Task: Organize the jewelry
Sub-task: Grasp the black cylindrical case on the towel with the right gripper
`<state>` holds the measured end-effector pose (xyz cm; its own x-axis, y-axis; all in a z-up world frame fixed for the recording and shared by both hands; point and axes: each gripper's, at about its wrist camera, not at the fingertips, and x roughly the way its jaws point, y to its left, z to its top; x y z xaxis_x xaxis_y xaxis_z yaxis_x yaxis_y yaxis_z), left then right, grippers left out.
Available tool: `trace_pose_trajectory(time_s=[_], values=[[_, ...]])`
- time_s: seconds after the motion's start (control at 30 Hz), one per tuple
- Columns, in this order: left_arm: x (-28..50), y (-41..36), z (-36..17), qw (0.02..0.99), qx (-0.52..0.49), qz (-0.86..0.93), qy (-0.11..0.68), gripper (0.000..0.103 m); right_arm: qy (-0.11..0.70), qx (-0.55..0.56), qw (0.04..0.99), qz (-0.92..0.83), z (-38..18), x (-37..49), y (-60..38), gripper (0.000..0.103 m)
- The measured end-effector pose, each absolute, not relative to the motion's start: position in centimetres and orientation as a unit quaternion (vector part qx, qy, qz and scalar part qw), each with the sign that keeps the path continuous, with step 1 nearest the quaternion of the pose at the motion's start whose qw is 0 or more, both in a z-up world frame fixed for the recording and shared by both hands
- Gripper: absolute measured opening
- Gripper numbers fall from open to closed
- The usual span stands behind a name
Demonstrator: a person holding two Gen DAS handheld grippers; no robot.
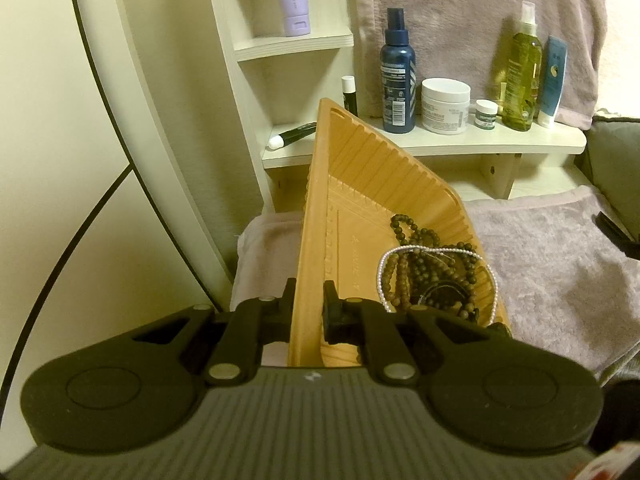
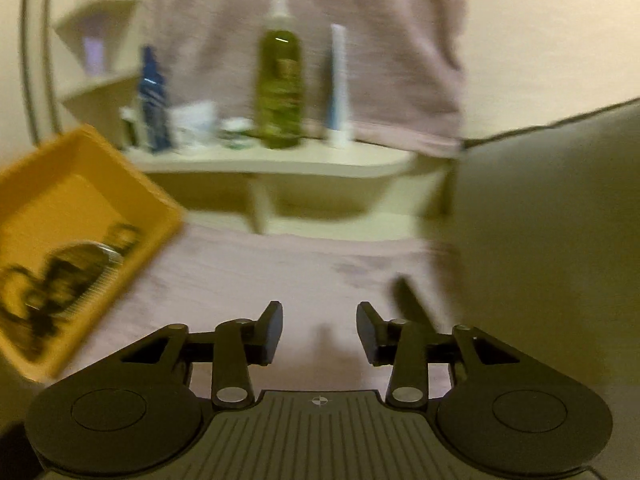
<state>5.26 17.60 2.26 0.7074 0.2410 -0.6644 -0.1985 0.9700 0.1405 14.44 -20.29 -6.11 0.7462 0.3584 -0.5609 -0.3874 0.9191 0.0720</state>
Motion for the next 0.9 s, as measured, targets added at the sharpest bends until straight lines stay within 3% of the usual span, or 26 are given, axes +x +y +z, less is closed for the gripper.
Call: trace_pose_trajectory(time_s=[0.77,0.9], values=[[5.1,17.6,2.2,0.922,0.033,0.118,0.367,0.009,0.339,-0.102,0.924,0.146,-10.6,21.7,-20.2,0.042],[5.1,17.6,2.2,0.922,0.034,0.118,0.367,0.009,0.345,-0.087,0.923,0.146,-10.8,22.0,-20.2,0.036]])
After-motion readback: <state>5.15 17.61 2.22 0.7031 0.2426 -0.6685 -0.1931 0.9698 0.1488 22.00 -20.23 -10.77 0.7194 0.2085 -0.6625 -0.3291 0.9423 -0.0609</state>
